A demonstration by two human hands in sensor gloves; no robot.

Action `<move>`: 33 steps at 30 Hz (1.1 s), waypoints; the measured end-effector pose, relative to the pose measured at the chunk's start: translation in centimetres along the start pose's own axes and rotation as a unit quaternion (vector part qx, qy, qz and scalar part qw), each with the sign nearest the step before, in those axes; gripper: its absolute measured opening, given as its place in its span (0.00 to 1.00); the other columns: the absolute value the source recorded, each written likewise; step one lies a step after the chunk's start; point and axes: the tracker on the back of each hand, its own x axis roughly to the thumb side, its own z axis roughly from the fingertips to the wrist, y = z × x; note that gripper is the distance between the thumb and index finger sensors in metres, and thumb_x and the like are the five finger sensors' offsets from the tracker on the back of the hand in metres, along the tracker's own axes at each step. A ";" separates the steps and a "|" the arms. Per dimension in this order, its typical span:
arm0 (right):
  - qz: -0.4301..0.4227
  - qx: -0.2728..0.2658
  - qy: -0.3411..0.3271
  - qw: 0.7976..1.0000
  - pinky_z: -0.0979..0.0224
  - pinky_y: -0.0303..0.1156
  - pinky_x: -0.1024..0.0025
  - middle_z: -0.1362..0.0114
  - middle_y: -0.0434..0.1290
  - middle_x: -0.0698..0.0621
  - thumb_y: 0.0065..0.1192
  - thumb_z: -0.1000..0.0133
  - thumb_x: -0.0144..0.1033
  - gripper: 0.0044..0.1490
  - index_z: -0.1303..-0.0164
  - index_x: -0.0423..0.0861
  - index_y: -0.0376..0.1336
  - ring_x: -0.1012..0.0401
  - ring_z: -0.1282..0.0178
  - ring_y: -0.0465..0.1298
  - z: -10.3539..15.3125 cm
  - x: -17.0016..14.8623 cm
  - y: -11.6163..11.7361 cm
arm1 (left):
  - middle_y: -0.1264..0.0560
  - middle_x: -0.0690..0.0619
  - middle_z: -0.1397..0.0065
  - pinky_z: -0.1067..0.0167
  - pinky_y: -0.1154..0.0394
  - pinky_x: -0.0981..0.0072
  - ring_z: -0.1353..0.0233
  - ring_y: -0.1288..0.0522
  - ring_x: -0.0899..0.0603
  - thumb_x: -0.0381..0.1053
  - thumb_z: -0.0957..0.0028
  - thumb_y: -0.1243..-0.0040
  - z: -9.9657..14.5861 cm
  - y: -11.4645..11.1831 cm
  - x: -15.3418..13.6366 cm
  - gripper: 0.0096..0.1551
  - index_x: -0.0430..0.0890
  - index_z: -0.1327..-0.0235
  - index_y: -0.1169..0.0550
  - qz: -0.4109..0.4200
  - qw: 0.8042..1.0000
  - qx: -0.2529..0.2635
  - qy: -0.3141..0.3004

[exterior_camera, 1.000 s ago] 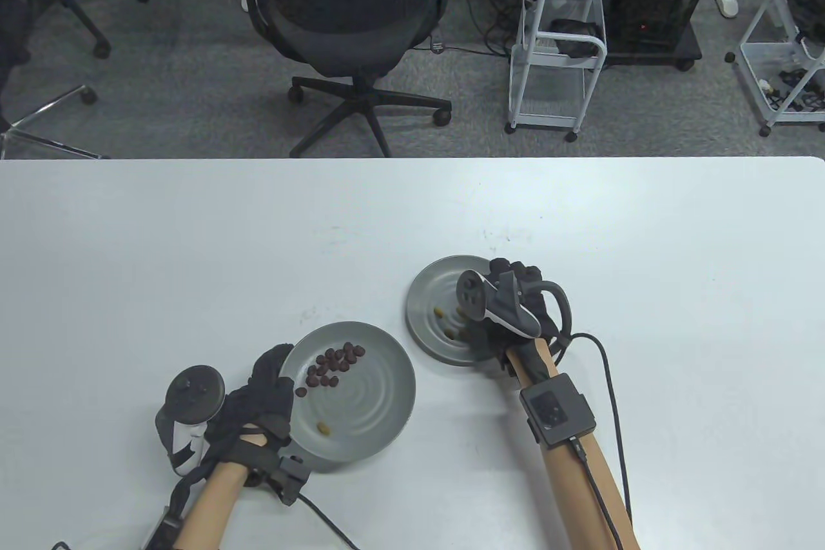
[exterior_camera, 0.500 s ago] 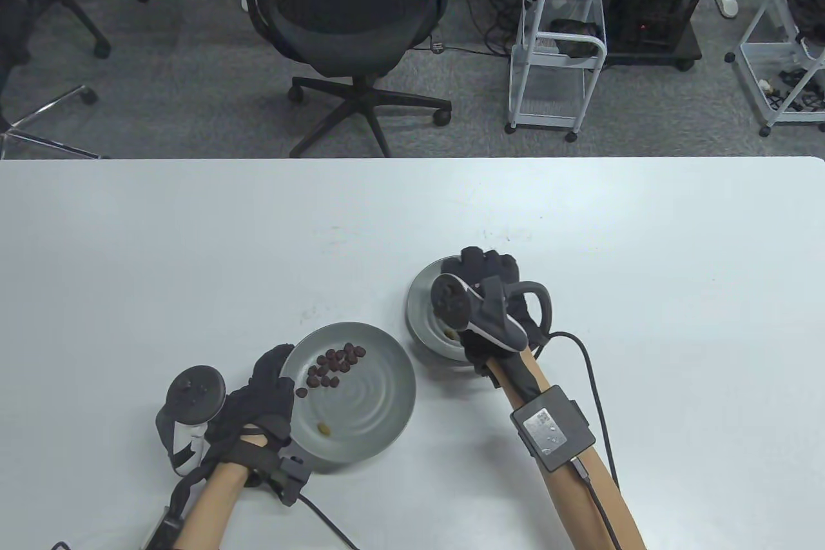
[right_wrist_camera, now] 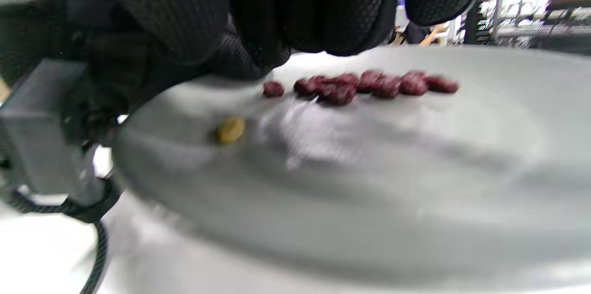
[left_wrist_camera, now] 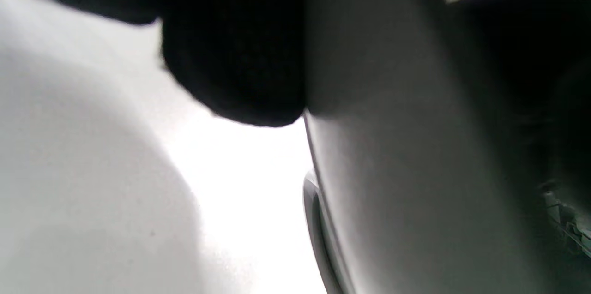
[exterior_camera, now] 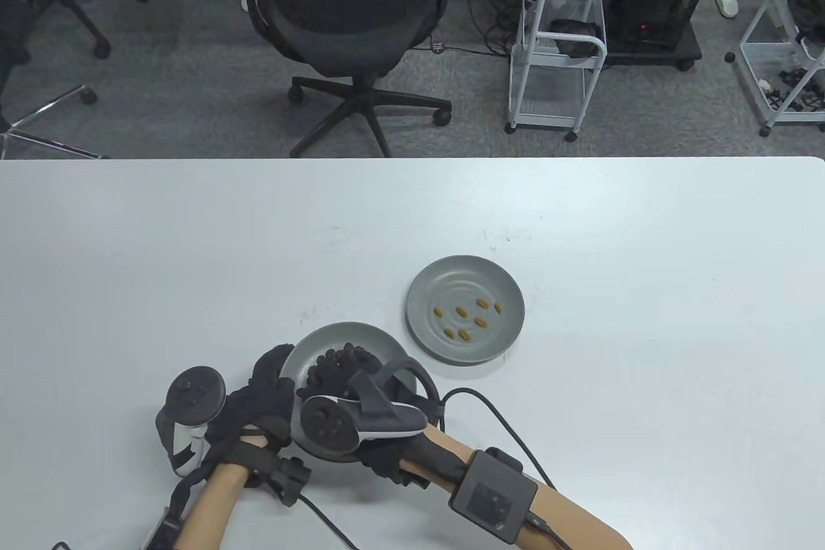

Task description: Pick raisins with hand pinch into plate

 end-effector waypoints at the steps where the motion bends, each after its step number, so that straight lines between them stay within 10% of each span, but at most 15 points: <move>1: 0.009 0.008 0.001 1.000 0.25 0.64 0.35 0.30 0.69 0.42 0.66 0.44 0.50 0.36 0.29 0.44 0.68 0.46 0.39 0.73 -0.1 0.1 0.3 | 0.21 0.43 0.41 0.80 0.15 0.62 0.74 0.13 0.47 0.48 0.48 0.48 0.0 0.0 0.0 0.35 0.46 0.24 0.37 0.000 1.000 -0.001 0.000; 33: 0.118 -0.030 -0.046 0.991 0.25 0.67 0.39 0.35 0.72 0.44 0.69 0.44 0.43 0.28 0.37 0.45 0.71 0.50 0.44 0.75 0.2 1.3 2.1 | 0.21 0.42 0.42 0.80 0.15 0.61 0.74 0.13 0.46 0.48 0.48 0.48 0.0 0.0 0.0 0.35 0.46 0.24 0.37 0.004 1.000 0.005 -0.006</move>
